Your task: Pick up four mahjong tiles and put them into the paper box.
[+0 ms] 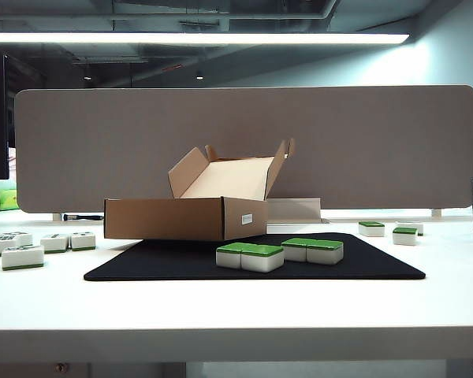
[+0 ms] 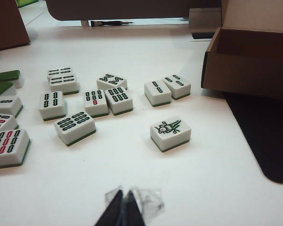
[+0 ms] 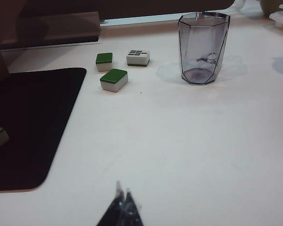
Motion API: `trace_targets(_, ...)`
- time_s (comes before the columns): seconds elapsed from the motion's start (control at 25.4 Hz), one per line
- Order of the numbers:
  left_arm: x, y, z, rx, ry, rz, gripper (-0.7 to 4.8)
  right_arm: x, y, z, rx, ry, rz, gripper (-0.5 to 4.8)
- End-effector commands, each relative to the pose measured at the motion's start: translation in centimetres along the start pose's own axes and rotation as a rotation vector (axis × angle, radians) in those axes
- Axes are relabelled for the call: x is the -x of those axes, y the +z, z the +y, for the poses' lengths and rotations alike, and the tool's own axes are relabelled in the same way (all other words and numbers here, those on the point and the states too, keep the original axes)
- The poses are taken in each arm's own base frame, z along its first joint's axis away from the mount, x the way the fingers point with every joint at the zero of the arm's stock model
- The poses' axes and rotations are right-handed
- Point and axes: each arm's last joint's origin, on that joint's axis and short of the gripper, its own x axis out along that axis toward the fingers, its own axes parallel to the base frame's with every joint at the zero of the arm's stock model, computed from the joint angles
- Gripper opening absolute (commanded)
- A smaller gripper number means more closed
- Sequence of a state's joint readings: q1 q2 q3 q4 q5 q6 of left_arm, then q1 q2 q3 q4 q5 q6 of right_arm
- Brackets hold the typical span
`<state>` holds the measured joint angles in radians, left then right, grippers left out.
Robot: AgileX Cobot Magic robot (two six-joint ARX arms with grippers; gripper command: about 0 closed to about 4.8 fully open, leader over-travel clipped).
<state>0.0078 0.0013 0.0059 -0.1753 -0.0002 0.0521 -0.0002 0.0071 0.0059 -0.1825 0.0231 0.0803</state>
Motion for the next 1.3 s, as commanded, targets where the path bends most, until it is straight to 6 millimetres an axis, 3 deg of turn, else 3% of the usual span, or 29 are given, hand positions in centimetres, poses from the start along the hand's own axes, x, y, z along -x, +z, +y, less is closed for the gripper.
trace_targets(0.04, 0.0, -0.1, 0.0, 0.0, -0.007, 0.013, -0.06, 0.0, 0.0, 0.0, 0.003, 0.002, -0.006, -0.01)
trace_targets(0.63, 0.0, -0.1, 0.0, 0.001, -0.006, 0.011, -0.06, 0.2, 0.8, 0.1, 0.002, 0.004, -0.069, -0.01)
trace_targets(0.95, 0.0, -0.1, 0.0, 0.003, -0.002, 0.012, -0.06, 1.8, 4.6, 0.3, -0.001, 0.015, -0.184, -0.01)
trace_targets(1.1, 0.0, -0.1, 0.0, 0.003, -0.002, 0.012, -0.06, 3.8, 7.4, 0.5, -0.002, 0.019, -0.187, -0.01)
trace_targets(1.3, 0.0, -0.1, 0.0, 0.003, -0.002, 0.012, -0.06, 5.8, 9.5, 0.6, -0.001, 0.019, -0.179, -0.01)
